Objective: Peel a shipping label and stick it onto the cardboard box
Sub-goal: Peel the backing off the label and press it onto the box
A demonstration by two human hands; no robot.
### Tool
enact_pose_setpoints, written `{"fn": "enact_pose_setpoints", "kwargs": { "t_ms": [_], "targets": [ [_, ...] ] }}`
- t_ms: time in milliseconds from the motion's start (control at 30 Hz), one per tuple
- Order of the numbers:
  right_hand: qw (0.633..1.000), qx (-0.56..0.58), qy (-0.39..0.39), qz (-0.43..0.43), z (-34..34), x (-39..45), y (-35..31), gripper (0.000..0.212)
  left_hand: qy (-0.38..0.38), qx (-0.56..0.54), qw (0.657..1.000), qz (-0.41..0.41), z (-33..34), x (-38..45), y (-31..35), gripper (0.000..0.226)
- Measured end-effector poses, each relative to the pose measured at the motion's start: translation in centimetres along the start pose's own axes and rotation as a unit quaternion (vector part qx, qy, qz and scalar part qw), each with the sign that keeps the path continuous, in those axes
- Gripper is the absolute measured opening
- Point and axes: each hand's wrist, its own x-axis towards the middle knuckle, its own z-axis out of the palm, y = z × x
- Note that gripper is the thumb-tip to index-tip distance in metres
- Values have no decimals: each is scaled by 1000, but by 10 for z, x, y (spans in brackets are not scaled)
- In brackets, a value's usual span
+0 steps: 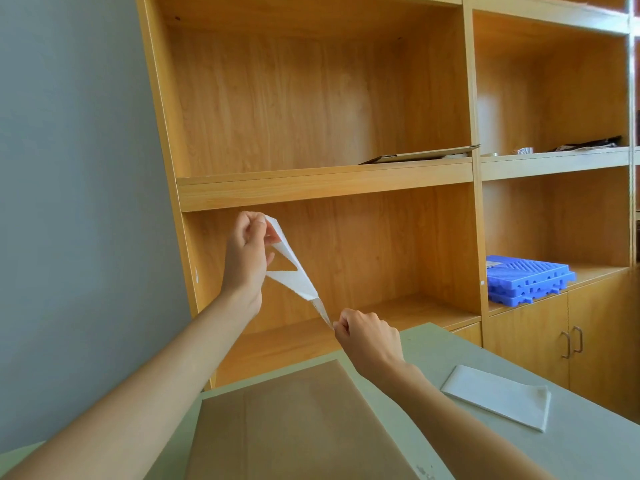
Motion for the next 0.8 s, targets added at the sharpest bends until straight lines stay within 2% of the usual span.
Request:
{"fn": "enact_pose_setpoints", "kwargs": {
  "t_ms": [233, 433, 567, 800],
  "targets": [
    [999, -26, -28, 3, -3, -1, 2, 32, 4, 2, 999, 33, 11, 11, 26, 27],
    [995, -91, -49, 2, -11, -5, 8, 22, 38, -12, 996, 74, 14, 15, 42, 30],
    [992, -99, -64, 34, -15, -9, 19, 35, 85, -18, 989, 119, 11, 19, 55, 26],
    [997, -42, -12, 61, -29, -11, 28, 28, 152, 5, 976, 155, 6, 24, 69, 16]
  ]
}}
